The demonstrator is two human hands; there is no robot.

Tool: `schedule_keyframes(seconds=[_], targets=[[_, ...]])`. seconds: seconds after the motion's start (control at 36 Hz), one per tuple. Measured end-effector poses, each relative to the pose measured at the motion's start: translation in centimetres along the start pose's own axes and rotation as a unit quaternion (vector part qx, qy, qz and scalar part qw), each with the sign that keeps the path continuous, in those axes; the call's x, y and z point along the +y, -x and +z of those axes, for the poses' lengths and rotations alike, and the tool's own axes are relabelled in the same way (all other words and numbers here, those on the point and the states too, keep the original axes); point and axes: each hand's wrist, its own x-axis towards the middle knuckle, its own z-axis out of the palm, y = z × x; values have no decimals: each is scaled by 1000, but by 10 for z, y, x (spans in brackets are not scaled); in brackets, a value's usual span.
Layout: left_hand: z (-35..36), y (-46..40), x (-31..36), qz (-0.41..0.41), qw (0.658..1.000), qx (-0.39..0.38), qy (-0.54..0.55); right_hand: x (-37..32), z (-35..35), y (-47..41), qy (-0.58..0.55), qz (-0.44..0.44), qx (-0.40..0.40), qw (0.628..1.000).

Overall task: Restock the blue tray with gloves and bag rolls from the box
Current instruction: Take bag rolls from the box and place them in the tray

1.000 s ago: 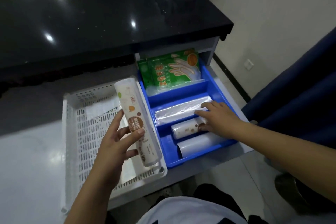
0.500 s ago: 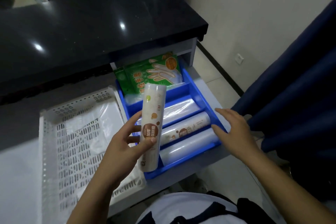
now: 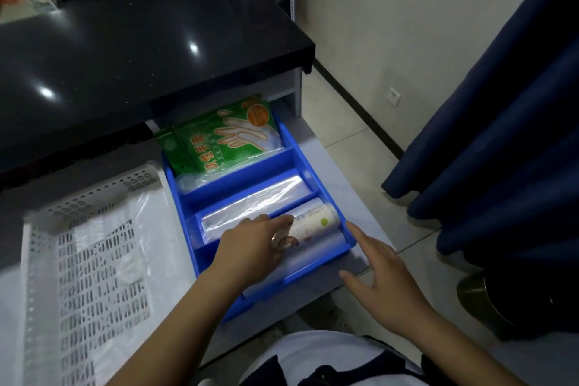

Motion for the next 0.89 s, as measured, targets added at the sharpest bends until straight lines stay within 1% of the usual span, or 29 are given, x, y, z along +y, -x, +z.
schedule_keyframes(seconds=[0.08, 0.17, 0.25, 0.28, 0.33, 0.39, 0.44, 0.47, 0.53, 0.56, 0.61, 0.64, 0.67, 0.72, 0.89], targets=[[4, 3, -2, -17, 999, -13, 24, 3, -3, -1, 21, -13, -14, 1000], [6, 6, 2, -27, 999, -16, 41, 6, -6, -4, 35, -31, -11, 999], [1, 8, 3, -23, 995, -37, 85, 6, -7, -10, 65, -45, -4, 997], [-5, 9, 0, -21, 995, -22, 99, 6, -7, -12, 83, -50, -7, 995], [-19, 14, -12, -55, 985, 68, 146, 4, -4, -17, 142, -79, -21, 986], [-28, 23, -34, -128, 962, 165, 177, 0, 1, -23, 184, -120, -35, 975], [-32, 35, -60, -219, 929, 216, 205, -7, 9, -30, 211, -150, -62, 964], [-31, 41, -72, -271, 904, 227, 238, -11, 15, -34, 233, -169, -78, 954], [-29, 50, -92, -360, 837, 232, 340, -19, 26, -45, 271, -206, -103, 934], [-28, 54, -101, -386, 800, 229, 399, -24, 32, -51, 286, -227, -113, 924], [-25, 54, -112, -396, 733, 200, 516, -34, 39, -61, 318, -253, -123, 905], [-24, 53, -116, -392, 706, 180, 561, -39, 42, -65, 333, -260, -127, 898], [-24, 53, -119, -385, 689, 163, 592, -45, 45, -69, 346, -266, -129, 891], [-23, 52, -122, -376, 681, 150, 610, -50, 51, -76, 358, -281, -135, 880], [-20, 47, -126, -363, 697, 167, 596, -41, 60, -82, 339, -306, -123, 881]])
